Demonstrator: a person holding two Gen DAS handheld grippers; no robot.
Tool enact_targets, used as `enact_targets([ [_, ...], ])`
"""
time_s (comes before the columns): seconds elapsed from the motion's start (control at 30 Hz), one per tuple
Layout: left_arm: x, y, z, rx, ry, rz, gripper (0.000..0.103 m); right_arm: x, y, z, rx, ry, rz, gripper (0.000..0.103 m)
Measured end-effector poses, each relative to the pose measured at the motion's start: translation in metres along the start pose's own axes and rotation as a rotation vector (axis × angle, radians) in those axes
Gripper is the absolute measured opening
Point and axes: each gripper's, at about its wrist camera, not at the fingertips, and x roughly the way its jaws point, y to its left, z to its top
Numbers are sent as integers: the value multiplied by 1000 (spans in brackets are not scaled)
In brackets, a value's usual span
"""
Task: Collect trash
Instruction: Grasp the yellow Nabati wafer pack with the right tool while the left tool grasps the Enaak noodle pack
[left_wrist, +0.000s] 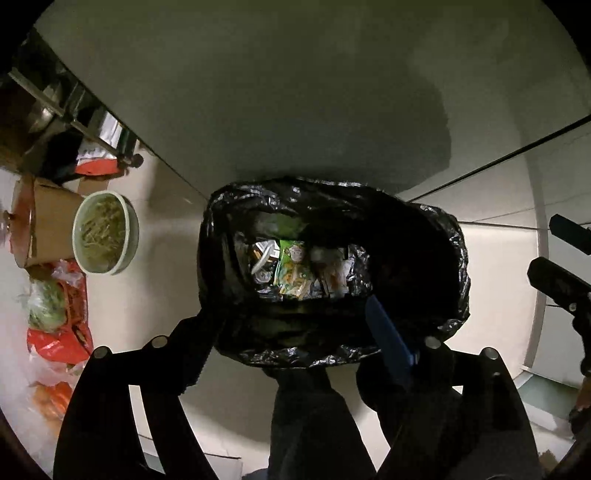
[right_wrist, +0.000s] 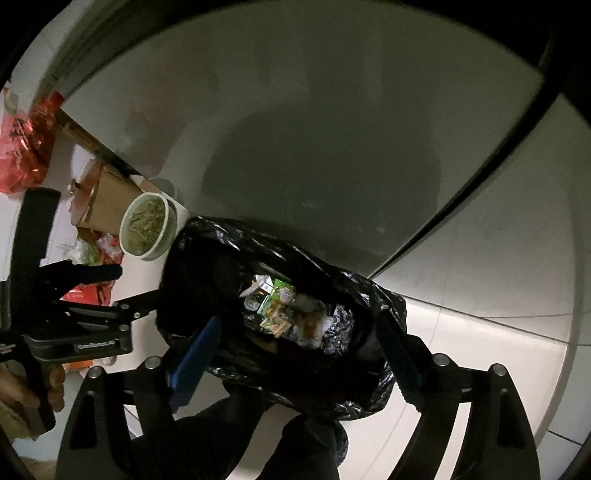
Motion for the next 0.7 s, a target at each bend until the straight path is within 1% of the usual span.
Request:
enact_targets([
  [0.1,-21,1,-2,15,-26,3,77,-29,5,1,-6,-23,25,84],
  [0.17,-49,1,-5,28,-57,1,77,-52,7,5,-6,-37,62,84],
  [0.23,-81,3,-8,36,-97,-26,77,-85,13,11,-16,-72,113,84],
  [0.3,-116,7,-11,34,-142,-59,77,-132,23,22,-40,-142,189,84],
  [0.33,-138,10,-13,27,-182,-81,77,-157,28,30,-51,-192,229,84],
  [0.37,-159,13,-15,15,-226,-96,83,-174,32,36,-58,-233,254,86],
  [0.4,-177,15,-16,1,-274,-100,88,-190,35,44,-64,-280,272,91],
  [0.43,-190,17,-16,-9,-313,-103,88,-209,40,56,-68,-349,283,94],
  [0.47,-203,18,-15,-18,-353,-111,88,-216,42,63,-68,-384,285,97],
  [0.5,-214,20,-14,-24,-387,-120,88,-223,46,74,-72,-428,287,97],
  [0.53,-226,22,-11,-37,-426,-126,88,-224,49,85,-74,-451,275,97],
  [0.67,-245,28,-3,-68,-493,-117,88,-212,55,128,-38,-468,210,96],
  [0.7,-247,29,-1,-76,-504,-113,88,-211,55,134,-27,-486,195,96],
])
